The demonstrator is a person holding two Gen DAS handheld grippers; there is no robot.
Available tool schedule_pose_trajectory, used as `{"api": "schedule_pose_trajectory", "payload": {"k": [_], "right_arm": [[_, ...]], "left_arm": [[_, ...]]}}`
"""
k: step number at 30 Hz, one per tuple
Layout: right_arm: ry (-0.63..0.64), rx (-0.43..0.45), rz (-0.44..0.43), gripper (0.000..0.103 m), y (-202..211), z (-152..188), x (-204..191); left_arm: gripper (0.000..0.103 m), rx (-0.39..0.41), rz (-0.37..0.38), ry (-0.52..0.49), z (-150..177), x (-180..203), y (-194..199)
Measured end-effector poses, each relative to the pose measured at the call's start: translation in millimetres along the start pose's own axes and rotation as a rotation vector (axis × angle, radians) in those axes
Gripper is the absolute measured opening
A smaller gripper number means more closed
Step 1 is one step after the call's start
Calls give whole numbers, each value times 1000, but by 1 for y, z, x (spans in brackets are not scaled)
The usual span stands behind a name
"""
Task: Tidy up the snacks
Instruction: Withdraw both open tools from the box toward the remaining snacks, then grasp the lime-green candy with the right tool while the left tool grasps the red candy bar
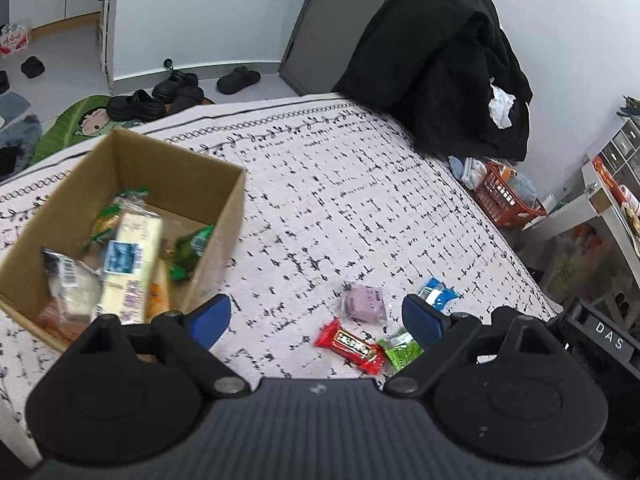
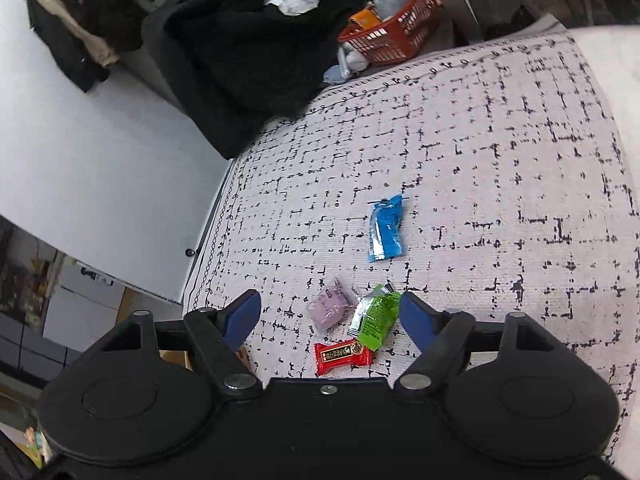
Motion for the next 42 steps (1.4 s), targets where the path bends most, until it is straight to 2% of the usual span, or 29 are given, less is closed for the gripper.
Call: {"api": "schedule_pose_trajectory", "payload": {"k": [5, 8, 15, 19, 27, 35, 42], "right_arm": [[-78, -19, 12, 52, -9, 4, 13], [-120, -46, 13, 51, -19, 8, 21], [-177, -95, 3, 50, -43, 15, 27], [-212, -128, -6, 46, -57, 18, 32], [-244, -172, 17, 44, -78, 23, 39], [-240, -208, 36, 44, -98, 24, 38], [-241, -215, 55, 43, -110, 25, 35]], "left_arm": [[89, -38, 13, 33, 11, 2, -20], [85, -57, 5, 36, 19, 4, -33], [68, -128, 9, 69, 32, 5, -66], [61, -167, 10, 88, 40, 5, -85], [57, -238, -2, 119, 52, 3, -117], [56, -228, 2, 101, 48, 8, -131], [37, -224, -15, 59, 45, 6, -138]]}}
Point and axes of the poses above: each gripper's, at about its wrist camera, not at the fingertips, and y roughly against the way its jaws point, x to its right, z to its underside, the point moved 5 cm from there along -y, roughly the way its jaws point, and after that the axes turned 13 degrees about y, right-handed, at the moved point
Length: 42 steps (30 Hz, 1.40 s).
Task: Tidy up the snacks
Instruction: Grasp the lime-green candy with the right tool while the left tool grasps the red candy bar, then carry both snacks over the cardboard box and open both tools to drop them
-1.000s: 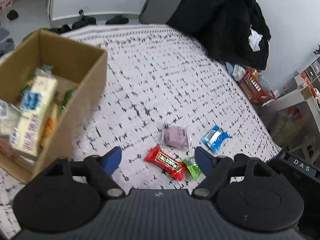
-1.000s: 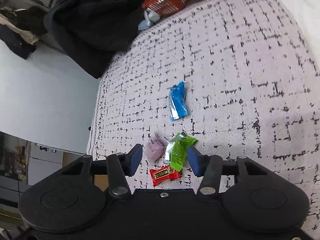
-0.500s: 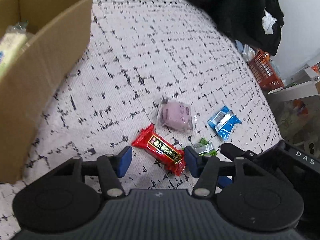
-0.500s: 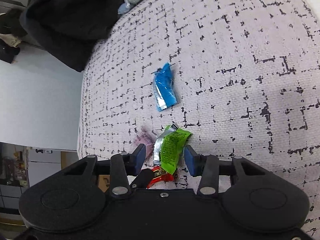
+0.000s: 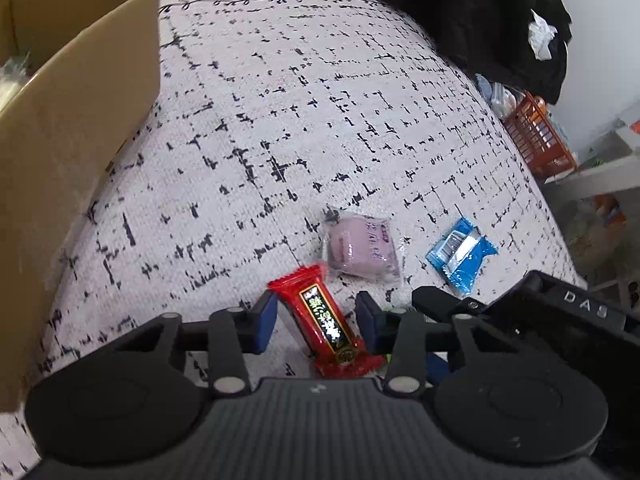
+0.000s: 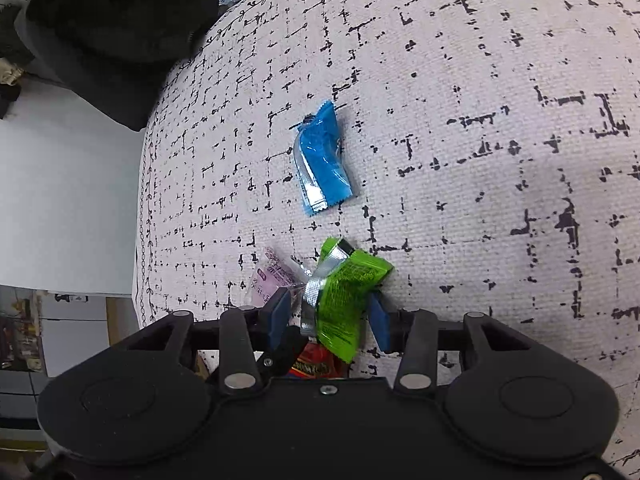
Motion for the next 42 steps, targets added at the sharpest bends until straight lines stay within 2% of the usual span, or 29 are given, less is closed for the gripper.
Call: {"api": "schedule_pose_trajectory", "payload": {"k": [2, 3, 4, 7, 17, 29, 42], "right_arm": [[7, 4, 10, 39, -2, 0, -1], [12, 6, 17, 35, -2, 1, -1], [18, 7, 20, 34, -1, 1, -2], [35, 18, 13, 31, 3, 3, -6], [144, 58, -70, 29, 20, 10, -42], [245, 105, -176, 29, 49, 20, -78], [395, 141, -233, 29, 71, 41, -123]], "left_arm": [[31, 4, -13, -17, 0, 0, 0], [22, 4, -15, -18, -1, -2, 1], [20, 0, -12, -17, -2, -4, 2], [19, -10, 10, 8, -6, -10, 9], [19, 88, 49, -24, -25, -16, 62], [19, 198, 53, -32, -38, -25, 124], [19, 289, 51, -6, -52, -51, 173]]}}
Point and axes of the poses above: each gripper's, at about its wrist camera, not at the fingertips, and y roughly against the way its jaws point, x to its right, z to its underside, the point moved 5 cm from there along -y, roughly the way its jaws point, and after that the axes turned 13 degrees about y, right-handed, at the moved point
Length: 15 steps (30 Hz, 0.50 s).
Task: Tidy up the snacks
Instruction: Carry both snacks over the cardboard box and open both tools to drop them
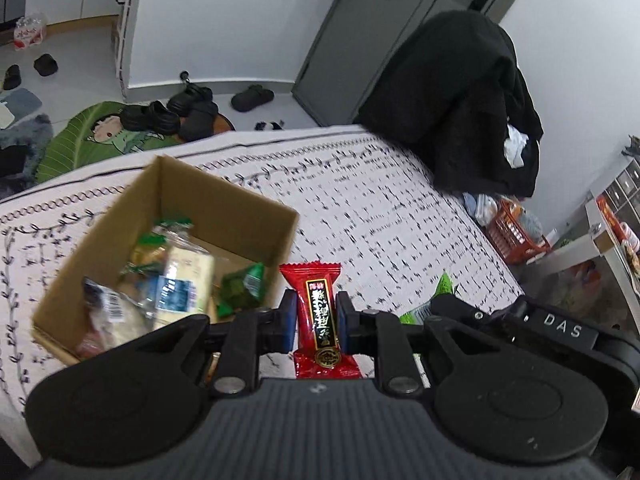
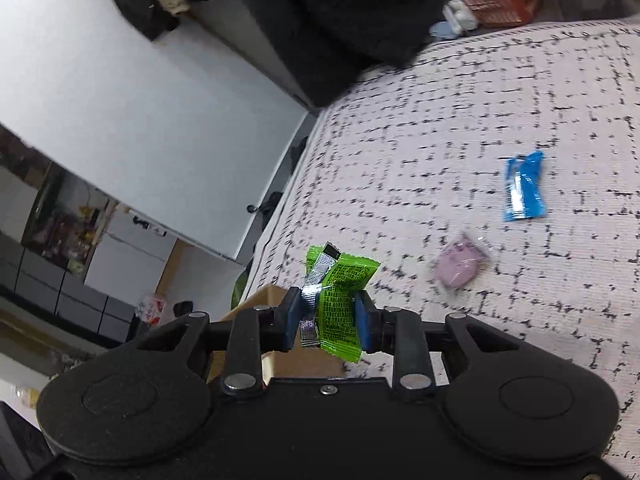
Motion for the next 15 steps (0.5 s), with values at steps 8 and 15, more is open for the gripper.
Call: {"api": "schedule_pose_trajectory", "payload": {"k": [8, 15], "right_arm": [[88, -11, -35, 29, -3, 8, -38], [153, -15, -63, 29, -9, 15, -63]], "left_arm": [[19, 38, -18, 34, -18, -26, 17], [19, 46, -31, 75, -32, -51, 22]]}}
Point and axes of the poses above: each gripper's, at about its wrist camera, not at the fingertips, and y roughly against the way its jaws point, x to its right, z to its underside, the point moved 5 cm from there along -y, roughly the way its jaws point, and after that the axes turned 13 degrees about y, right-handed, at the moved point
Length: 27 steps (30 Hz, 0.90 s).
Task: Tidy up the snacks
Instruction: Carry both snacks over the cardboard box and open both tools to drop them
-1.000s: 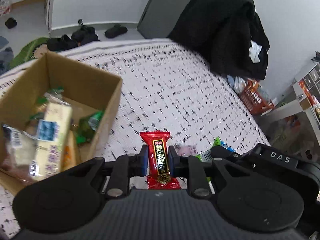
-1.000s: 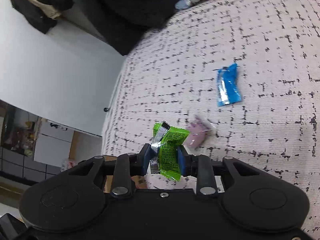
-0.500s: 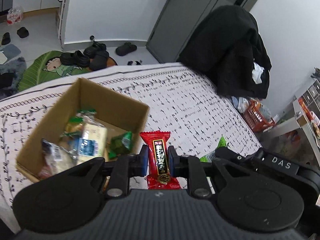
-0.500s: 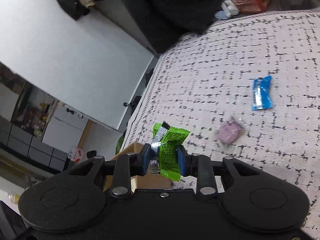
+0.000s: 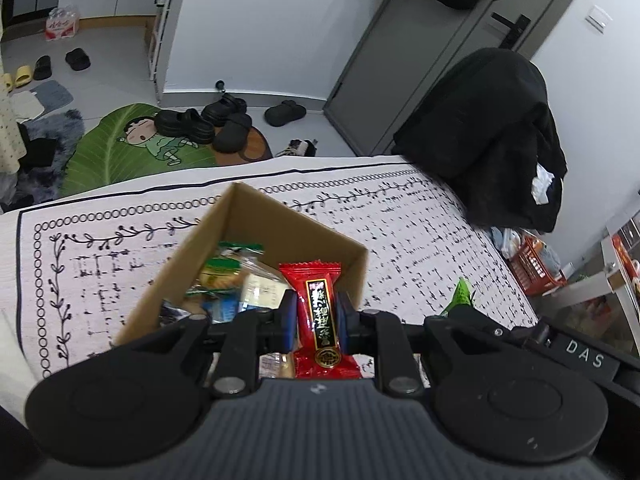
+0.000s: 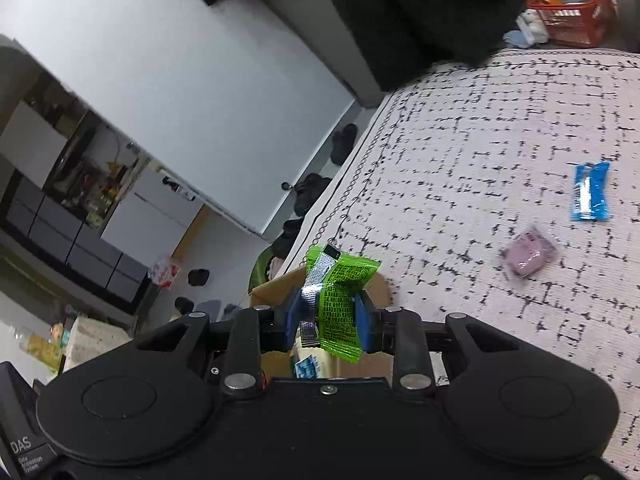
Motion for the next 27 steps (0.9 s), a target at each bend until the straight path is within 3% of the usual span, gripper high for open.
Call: {"api": "schedule_pose_trajectory", "payload": {"k": [16, 20, 27], "right_arm": [[141, -78, -5, 33, -36, 20, -47], [164, -88, 28, 47, -39, 21, -49], [110, -81, 92, 51, -39, 14, -30]], "left_arm": [[19, -40, -26, 89, -21, -53, -17], [20, -63, -37, 101, -21, -59, -26], [26, -97, -39, 97, -24, -57, -36]]}}
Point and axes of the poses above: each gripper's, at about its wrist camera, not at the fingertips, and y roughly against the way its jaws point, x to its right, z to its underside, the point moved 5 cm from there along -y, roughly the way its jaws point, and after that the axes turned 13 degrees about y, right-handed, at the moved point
